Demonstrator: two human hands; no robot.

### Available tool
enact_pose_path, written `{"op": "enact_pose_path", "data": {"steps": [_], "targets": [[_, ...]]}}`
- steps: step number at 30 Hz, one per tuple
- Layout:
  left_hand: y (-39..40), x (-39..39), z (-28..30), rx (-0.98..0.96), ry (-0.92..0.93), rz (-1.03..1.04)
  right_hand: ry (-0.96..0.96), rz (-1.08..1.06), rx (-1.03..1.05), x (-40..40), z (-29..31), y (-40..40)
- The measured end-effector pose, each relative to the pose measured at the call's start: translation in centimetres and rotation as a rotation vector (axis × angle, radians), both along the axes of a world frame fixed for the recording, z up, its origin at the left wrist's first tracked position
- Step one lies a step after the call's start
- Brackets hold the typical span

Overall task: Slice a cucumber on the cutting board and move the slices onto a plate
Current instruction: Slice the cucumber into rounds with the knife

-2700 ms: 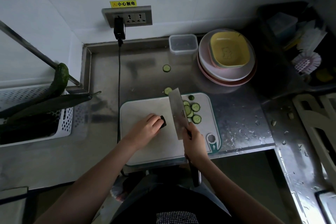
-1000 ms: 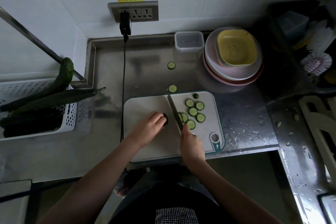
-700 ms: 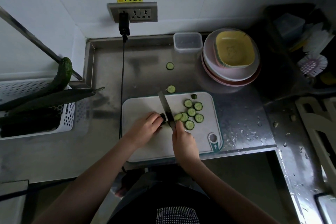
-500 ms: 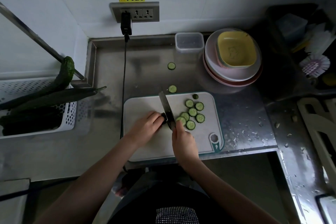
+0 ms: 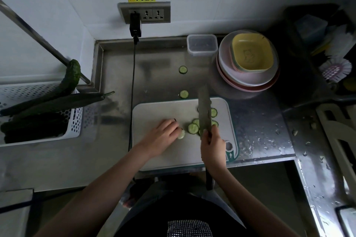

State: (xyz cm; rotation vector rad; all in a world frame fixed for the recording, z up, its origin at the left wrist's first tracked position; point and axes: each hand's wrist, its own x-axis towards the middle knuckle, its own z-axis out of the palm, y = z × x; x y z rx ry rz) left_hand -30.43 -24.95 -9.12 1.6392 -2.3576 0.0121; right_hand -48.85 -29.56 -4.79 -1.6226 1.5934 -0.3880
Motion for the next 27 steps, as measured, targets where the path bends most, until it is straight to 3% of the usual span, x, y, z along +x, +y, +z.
{"op": "enact_pose_path", "data": {"steps": [5,13,19,22,27], "targets": [[-0.1,-1.9,-0.9,0.086,-0.048,-0.136,0.026,-0.012,0.029,-1.4,-0.3,-0.5],[-0.2,-2.7,-2.4,0.036,-0.163,-0.065,0.009,-0.105,0.014,-3.7,-0.7,-0.6],[-1.8,-4.0,-2.4,0.131,-0.209,0.084,0.075,-0.099,0.006,-4.6,-0.8,-0.5],[-2.0,-4.1,-1.7,0.253,-0.056,0.142,0.252,-0.03,-0.048,-5.3,-0.6,-0.4],[-4.4,-6.1,-0.1,0.336,0.411,0.42,0.5,0.041,-0.156,-6.2,0.1,-1.0]]}}
